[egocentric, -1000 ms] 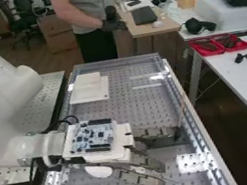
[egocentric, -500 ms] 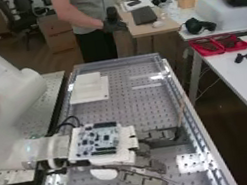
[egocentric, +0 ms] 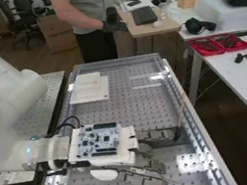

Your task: Grab the paper clip and place it in the clear container

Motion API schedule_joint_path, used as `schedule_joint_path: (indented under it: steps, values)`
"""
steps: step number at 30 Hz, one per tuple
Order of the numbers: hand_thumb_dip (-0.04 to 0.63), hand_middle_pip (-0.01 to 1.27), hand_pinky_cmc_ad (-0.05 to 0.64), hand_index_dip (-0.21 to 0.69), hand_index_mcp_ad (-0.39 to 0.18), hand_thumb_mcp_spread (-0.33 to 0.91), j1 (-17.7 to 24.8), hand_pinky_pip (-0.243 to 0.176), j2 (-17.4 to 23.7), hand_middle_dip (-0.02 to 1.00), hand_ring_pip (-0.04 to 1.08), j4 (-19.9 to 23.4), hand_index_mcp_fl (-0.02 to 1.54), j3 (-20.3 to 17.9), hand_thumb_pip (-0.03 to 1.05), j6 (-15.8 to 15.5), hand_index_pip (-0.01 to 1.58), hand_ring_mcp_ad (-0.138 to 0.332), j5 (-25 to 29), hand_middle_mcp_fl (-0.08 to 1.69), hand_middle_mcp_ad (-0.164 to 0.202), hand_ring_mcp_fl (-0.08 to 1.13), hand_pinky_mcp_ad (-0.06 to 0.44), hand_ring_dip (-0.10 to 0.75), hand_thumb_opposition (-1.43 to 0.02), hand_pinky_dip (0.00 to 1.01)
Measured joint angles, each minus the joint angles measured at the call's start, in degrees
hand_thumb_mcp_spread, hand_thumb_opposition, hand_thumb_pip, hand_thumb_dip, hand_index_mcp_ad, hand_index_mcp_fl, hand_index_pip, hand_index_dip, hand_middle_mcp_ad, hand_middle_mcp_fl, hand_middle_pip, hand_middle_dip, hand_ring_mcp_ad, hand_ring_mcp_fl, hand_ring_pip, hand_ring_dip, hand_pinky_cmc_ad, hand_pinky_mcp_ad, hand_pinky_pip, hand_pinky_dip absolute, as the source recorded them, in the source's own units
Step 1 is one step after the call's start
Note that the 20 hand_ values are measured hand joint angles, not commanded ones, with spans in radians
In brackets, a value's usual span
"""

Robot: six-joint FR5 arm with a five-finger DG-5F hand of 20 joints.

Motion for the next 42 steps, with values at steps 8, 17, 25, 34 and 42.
schedule_joint_path:
  steps: [8,17,25,34,42]
  values:
    - [0.328,0.79,0.394,-0.180,-0.171,0.62,0.1,0.080,-0.2,0.74,0.28,0.2,0.38,-0.2,0.72,0.0,0.12,0.056,0.0,0.51,-0.063,0.38,0.265,0.483,-0.94,0.20]
    - [0.328,0.80,0.398,-0.182,-0.171,0.62,0.0,0.080,-1.0,0.74,0.28,0.7,0.37,0.1,0.72,-0.2,0.12,0.056,-0.1,0.53,-0.063,0.38,0.265,0.483,-0.94,0.20]
    - [0.328,0.82,0.400,-0.182,-0.171,0.64,-0.2,0.084,-1.8,0.74,0.28,0.6,0.37,0.5,0.72,-0.1,0.12,0.052,-0.3,0.56,-0.063,0.38,0.265,0.483,-0.94,0.20]
    - [0.328,0.89,0.408,-0.182,-0.169,0.66,-0.4,0.084,-2.3,0.75,0.28,0.9,0.37,0.9,0.72,0.2,0.12,0.056,-0.6,0.61,-0.063,0.38,0.265,0.483,-0.95,0.20]
    - [0.328,0.91,0.410,-0.182,-0.173,0.67,-0.6,0.080,-2.6,0.76,0.28,0.7,0.37,1.2,0.72,0.2,0.12,0.056,-0.8,0.63,-0.065,0.38,0.265,0.483,-0.99,0.20]
